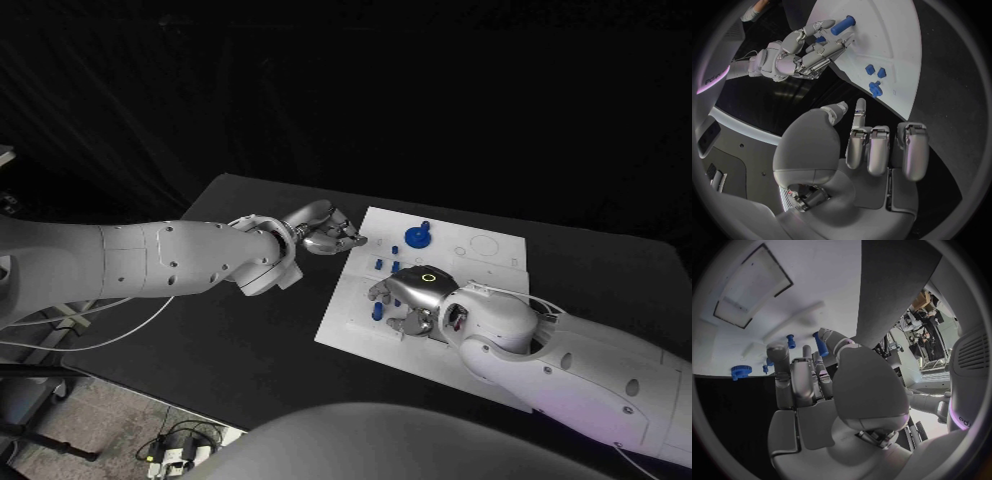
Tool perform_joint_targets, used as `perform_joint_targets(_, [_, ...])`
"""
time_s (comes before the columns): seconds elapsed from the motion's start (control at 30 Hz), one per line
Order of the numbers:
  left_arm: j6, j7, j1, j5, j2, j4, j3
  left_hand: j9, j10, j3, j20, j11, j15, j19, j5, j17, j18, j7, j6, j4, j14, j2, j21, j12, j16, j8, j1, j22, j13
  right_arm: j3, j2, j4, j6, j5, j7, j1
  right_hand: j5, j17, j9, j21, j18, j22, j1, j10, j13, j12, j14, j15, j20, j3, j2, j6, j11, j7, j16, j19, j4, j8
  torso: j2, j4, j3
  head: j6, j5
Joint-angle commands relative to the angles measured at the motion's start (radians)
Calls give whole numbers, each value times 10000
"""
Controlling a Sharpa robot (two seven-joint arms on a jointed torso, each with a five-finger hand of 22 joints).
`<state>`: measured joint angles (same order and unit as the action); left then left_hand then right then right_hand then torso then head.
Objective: Assemble the parts on the task board
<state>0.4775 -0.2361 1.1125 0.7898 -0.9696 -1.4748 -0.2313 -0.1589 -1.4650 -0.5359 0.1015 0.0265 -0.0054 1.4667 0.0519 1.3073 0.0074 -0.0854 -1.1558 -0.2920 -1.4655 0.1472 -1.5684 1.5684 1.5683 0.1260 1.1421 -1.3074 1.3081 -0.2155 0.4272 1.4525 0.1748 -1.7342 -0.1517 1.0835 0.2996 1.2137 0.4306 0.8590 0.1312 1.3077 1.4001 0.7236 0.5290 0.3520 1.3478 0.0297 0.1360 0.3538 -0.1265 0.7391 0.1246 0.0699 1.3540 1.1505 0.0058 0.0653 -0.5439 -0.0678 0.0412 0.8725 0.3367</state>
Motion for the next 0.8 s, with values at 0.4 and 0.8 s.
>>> perform_joint_targets(0.4, [63,-469,3,-65,126,59,5,-12,-1058,-112,-19,-53,-80,1041,15,2635,-74,45,-41,25,-1053,-5,-24,24,25,93,455,-2634,2627,135,1724,1412,2585,655,1361,729,-251,-761,-1305,-1184,247,511,346,-1382,-77,340,-674,388,312,-892,159,-1782,340,-495,-256,-729,244,65,13,-8,4,1,-203])
perform_joint_targets(0.8, [565,-2133,-2,-524,314,48,9,-121,-1058,-636,-91,-116,-141,852,138,2635,-26,79,-20,153,-1053,368,97,24,25,365,2075,-2570,2627,100,4214,2236,3768,1795,3583,1164,-1248,1627,-1438,3576,-560,1640,-113,1630,-1082,661,1613,-292,-283,-1061,277,514,-439,-482,1273,2663,1410,743,-10,1,1,1,-1188])
